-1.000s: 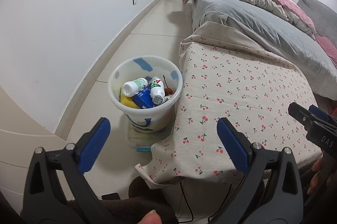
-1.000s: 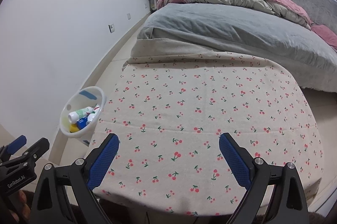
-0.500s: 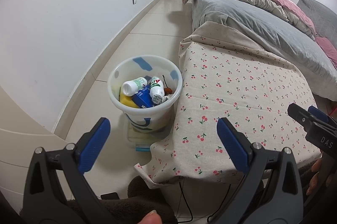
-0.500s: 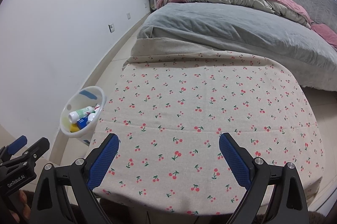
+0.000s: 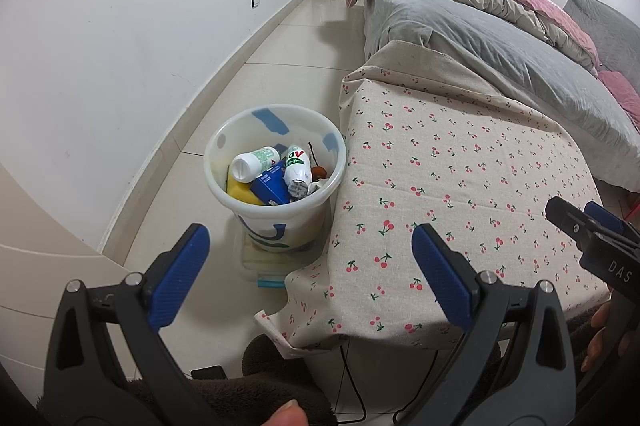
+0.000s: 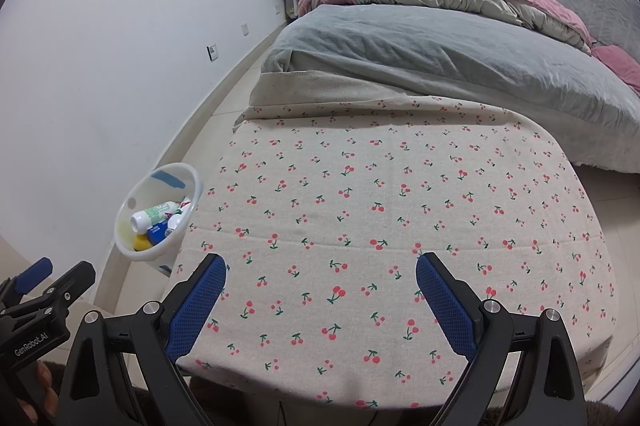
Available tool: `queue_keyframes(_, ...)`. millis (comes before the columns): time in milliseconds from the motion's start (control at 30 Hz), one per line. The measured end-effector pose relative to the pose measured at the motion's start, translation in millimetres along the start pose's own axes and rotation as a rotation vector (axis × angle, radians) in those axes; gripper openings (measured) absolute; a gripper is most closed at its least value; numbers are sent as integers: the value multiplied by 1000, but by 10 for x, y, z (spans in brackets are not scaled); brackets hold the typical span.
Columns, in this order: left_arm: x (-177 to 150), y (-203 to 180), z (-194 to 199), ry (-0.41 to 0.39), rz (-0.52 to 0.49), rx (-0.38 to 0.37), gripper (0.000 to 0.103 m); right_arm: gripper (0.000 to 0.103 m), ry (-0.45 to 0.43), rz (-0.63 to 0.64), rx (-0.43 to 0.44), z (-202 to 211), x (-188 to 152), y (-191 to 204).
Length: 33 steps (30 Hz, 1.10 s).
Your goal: Collect trash
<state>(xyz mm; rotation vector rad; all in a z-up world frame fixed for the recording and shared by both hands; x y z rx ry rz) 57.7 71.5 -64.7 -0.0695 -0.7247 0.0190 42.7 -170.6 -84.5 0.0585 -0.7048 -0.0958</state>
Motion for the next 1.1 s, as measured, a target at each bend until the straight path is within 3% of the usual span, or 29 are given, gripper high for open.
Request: queue_keyframes(1100, -42, -54, 11, 16, 0, -30, 101, 97, 4, 1, 3, -7, -4, -3)
Point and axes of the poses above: each gripper's, at about its wrist camera, not at the fingertips, and z roughly against the way its jaws point, y to its left, x to its top, the point moved 9 cm from there along -z, roughly the way its jaws point, and after that the axes turned 6 degrees about z, right-handed, at the moved point
